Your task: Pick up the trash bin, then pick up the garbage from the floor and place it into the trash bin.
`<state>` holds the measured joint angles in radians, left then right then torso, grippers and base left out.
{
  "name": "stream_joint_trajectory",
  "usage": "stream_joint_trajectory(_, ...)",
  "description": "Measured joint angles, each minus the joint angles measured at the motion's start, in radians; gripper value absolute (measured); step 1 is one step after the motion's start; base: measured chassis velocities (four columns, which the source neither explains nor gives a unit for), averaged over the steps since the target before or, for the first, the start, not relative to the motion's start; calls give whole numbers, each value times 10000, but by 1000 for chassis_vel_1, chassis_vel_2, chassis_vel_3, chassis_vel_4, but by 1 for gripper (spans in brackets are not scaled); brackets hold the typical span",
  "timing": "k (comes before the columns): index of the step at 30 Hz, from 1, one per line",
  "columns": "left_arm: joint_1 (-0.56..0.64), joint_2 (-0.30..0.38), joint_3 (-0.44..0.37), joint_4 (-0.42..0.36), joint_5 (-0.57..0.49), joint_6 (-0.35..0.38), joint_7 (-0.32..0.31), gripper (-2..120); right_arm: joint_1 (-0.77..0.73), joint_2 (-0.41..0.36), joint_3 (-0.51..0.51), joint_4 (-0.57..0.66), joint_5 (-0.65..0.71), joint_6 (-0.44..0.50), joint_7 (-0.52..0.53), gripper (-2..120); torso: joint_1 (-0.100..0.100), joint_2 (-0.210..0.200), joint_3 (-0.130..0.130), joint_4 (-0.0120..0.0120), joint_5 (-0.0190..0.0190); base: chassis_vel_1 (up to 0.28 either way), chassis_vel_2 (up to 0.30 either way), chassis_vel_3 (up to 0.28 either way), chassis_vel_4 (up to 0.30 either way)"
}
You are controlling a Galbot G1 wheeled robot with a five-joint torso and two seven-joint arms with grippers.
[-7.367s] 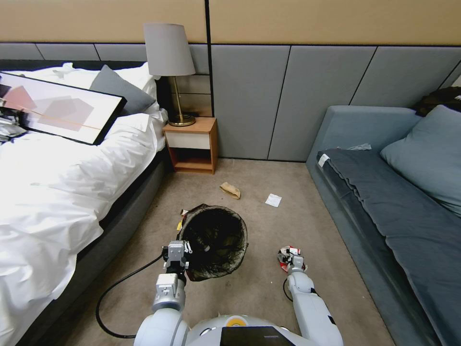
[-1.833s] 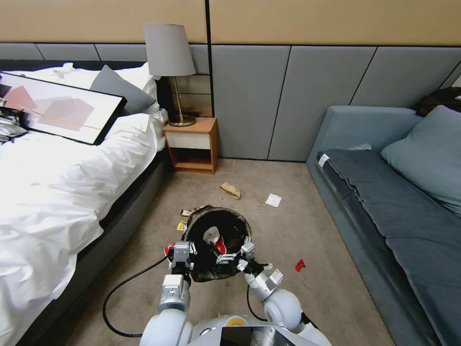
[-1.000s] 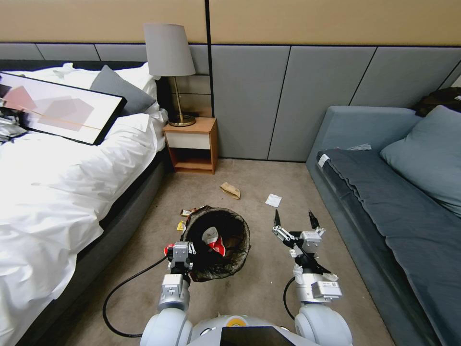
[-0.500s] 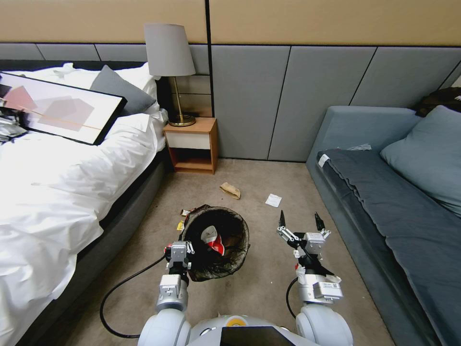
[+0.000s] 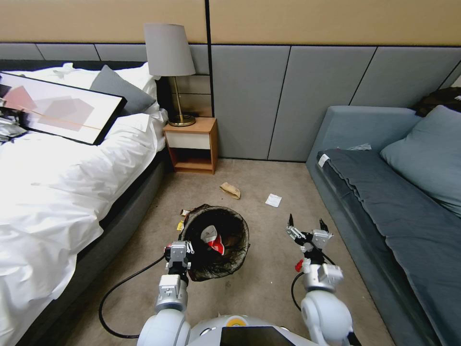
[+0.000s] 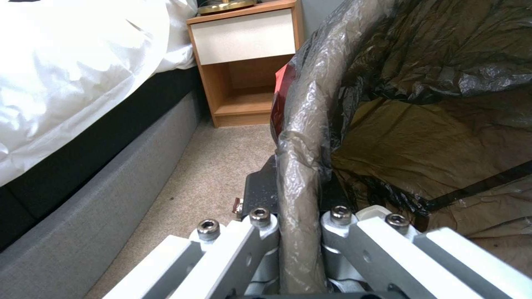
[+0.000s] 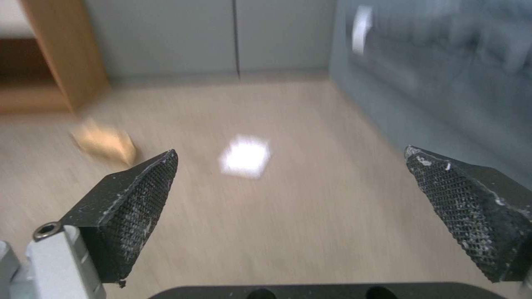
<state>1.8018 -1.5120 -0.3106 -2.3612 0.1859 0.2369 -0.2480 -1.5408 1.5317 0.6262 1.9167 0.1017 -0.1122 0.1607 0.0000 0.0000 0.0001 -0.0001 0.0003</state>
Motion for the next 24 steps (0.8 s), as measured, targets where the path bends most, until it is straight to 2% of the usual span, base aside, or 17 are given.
stream_joint_trajectory(2, 1, -9, 5, 14, 16, 1, 0, 1, 348, -86, 94, -988, 36, 1, -1, 100, 0, 0, 0, 2, -1, 0, 0, 0, 0)
stream_joint_trajectory(3, 1, -9, 5, 14, 16, 1, 0, 1, 348, -86, 94, -988, 36, 1, -1, 100, 0, 0, 0, 2, -1, 0, 0, 0, 0)
stream_joint_trajectory(11, -10, -27, 24, 84, 30, 16, 0, 1, 1115, -403, 237, -3230, 137, -13, -14, 100, 0, 0, 0, 2, -2, 0, 0, 0, 0)
stream_joint_trajectory(17, -27, -17, 11, 95, 30, 19, 0, 1, 1364, -430, 310, -4202, 159, 3, -24, 100, 0, 0, 0, 1, -1, 0, 0, 0, 0)
stream_joint_trajectory(24, -34, -9, 10, 112, 23, 19, 0, 1, 1377, -402, 318, -4783, 140, 315, -31, 100, 0, 0, 0, 1, -5, 0, 0, 0, 0)
